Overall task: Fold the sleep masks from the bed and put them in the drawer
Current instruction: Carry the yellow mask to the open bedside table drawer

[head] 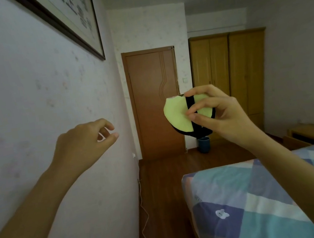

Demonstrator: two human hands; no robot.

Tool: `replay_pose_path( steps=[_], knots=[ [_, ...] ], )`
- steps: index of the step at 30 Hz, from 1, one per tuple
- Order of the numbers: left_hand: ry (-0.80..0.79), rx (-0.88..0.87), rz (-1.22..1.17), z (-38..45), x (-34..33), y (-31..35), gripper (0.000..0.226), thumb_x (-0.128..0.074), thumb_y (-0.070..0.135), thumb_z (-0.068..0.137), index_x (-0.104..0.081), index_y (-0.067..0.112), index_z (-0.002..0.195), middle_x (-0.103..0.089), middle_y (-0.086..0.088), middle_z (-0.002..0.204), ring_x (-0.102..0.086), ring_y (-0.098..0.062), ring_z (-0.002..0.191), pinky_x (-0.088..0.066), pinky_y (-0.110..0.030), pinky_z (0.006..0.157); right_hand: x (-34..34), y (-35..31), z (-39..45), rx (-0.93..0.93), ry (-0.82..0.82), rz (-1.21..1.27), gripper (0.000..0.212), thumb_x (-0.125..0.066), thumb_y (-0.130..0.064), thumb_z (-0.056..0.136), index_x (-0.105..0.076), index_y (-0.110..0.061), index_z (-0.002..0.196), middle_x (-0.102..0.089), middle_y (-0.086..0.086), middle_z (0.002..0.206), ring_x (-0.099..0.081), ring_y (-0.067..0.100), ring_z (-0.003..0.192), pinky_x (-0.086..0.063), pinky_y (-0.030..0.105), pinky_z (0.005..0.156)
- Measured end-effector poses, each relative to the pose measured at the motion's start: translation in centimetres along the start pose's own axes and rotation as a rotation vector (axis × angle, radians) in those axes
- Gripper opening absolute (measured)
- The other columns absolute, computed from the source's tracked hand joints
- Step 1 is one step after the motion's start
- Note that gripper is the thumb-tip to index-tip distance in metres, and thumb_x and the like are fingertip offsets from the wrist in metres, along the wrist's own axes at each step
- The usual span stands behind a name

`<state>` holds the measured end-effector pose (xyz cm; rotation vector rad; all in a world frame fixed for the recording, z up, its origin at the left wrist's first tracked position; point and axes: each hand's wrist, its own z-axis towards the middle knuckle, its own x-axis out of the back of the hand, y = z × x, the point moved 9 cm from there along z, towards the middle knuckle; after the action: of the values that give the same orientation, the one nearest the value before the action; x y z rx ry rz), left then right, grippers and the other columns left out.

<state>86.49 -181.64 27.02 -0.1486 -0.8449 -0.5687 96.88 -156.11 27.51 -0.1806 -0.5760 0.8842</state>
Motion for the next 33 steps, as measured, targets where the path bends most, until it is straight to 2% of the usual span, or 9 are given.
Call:
replay_pose_path(
  steps=[3,7,14,19,26,33],
  knots=[
    [-0.011,-0.030,-0.021,4.3,-3.7,-0.4,0.029,-0.051,0.052,0.089,-0.062,0.033,0.108,-0.067,0.014,0.093,-0.055,-0.005,0.075,-0.031,-0.020,0.056,-0.2,4.0,2.0,-0.021,0.016,-0.014,0.009,-0.067,-0.014,0.082,-0.071,-0.015,0.091,-0.054,0.000,0.124,-0.047,0.009,0.122,-0.055,0.021,0.081],
    [-0.016,-0.067,-0.042,10.3,-9.3,-0.8,0.029,-0.050,0.052,0.089,-0.062,0.033,0.107,-0.066,0.016,0.092,-0.054,-0.003,0.074,-0.031,-0.019,0.055,-0.8,10.2,5.2,-0.017,0.019,-0.059,0.009,-0.067,-0.015,0.083,-0.071,-0.016,0.090,-0.054,-0.001,0.125,-0.046,0.012,0.124,-0.056,0.023,0.082],
    [-0.019,-0.050,-0.022,21.4,-18.5,-2.0,0.030,-0.050,0.053,0.089,-0.062,0.034,0.108,-0.067,0.016,0.096,-0.052,0.000,0.067,-0.032,-0.017,0.054,-2.4,22.8,12.6,0.027,-0.013,-0.031,0.010,-0.067,-0.011,0.083,-0.072,-0.011,0.092,-0.054,0.001,0.125,-0.047,0.010,0.122,-0.052,0.017,0.081],
    [-0.020,-0.052,-0.004,27.8,-24.3,-3.6,0.030,-0.049,0.053,0.089,-0.061,0.034,0.108,-0.067,0.016,0.097,-0.048,0.004,0.062,-0.031,-0.017,0.053,-4.8,31.9,17.7,-0.013,-0.014,-0.003,0.008,-0.068,-0.010,0.084,-0.073,-0.009,0.090,-0.055,-0.002,0.123,-0.047,0.007,0.121,-0.050,0.017,0.082],
    [-0.064,-0.025,-0.010,36.8,-33.0,-9.7,0.029,-0.048,0.056,0.088,-0.056,0.040,0.111,-0.064,0.021,0.094,-0.059,0.001,0.077,-0.036,-0.018,0.056,-11.0,43.3,24.4,-0.009,-0.081,0.056,0.010,-0.067,-0.014,0.084,-0.074,-0.011,0.090,-0.055,-0.005,0.124,-0.047,0.004,0.122,-0.053,0.018,0.081],
    [-0.038,-0.033,-0.038,48.6,-41.5,-17.4,0.027,-0.048,0.054,0.089,-0.054,0.041,0.113,-0.063,0.022,0.093,-0.060,0.001,0.077,-0.033,-0.013,0.055,-19.1,55.1,33.2,-0.014,-0.081,0.088,0.012,-0.067,-0.021,0.081,-0.075,-0.015,0.087,-0.057,-0.008,0.121,-0.047,0.003,0.122,-0.052,0.017,0.082]
  ],
)
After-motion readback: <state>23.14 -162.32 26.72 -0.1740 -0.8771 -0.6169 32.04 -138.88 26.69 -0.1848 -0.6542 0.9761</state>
